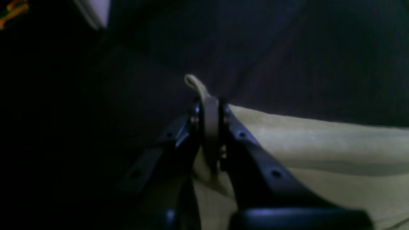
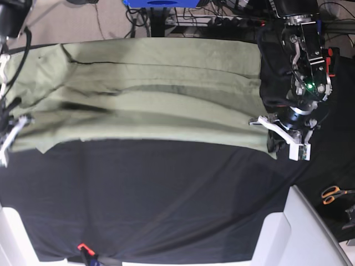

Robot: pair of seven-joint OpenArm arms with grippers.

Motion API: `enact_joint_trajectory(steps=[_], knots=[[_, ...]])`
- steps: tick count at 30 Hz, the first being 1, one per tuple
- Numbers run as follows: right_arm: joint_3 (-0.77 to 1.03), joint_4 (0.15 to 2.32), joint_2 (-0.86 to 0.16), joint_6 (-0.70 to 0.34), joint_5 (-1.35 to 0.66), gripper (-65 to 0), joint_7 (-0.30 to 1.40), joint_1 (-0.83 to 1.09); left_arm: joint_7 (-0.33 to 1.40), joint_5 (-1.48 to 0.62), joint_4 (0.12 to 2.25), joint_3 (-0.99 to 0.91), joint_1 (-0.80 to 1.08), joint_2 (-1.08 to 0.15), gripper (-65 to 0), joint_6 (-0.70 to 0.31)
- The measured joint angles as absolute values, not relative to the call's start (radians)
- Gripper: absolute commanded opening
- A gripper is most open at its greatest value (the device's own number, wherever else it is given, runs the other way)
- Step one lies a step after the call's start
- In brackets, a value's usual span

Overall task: Fold the T-shirt properly
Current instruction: 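Lift the hem with both grippers and fold it toward the collar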

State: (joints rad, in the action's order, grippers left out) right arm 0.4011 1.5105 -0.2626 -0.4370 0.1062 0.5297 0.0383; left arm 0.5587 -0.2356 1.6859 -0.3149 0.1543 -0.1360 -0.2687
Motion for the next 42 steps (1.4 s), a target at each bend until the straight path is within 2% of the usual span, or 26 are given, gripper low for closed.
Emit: enact_joint_trajectory(steps=[6,18,22,42], knots=[[0.4,1.392,-0.266,-0.436,0.11,-65.0,0.478,-0.054,0.561,-0.236,1.683,-0.316,0.149,-0.136,-65.0,-0.268],[0.406,1.169,-0.27,-0.426,0.114,-65.0,0.259,-0.142,0.558,-0.22,1.607,-0.312,0.075,-0.136,-65.0,-0.27],[0.405,1.116,-0.314,-0.336,0.111,-65.0,0.201,-0.162,0.561,-0.15,1.579,-0.313,0.071,-0.107,-65.0,-0.27],[0.401,1.058,-0.332,-0.329,0.112,-65.0,0.191,-0.16,0.551,-0.128,1.554,-0.313,0.037,-0.076,-65.0,-0.276]])
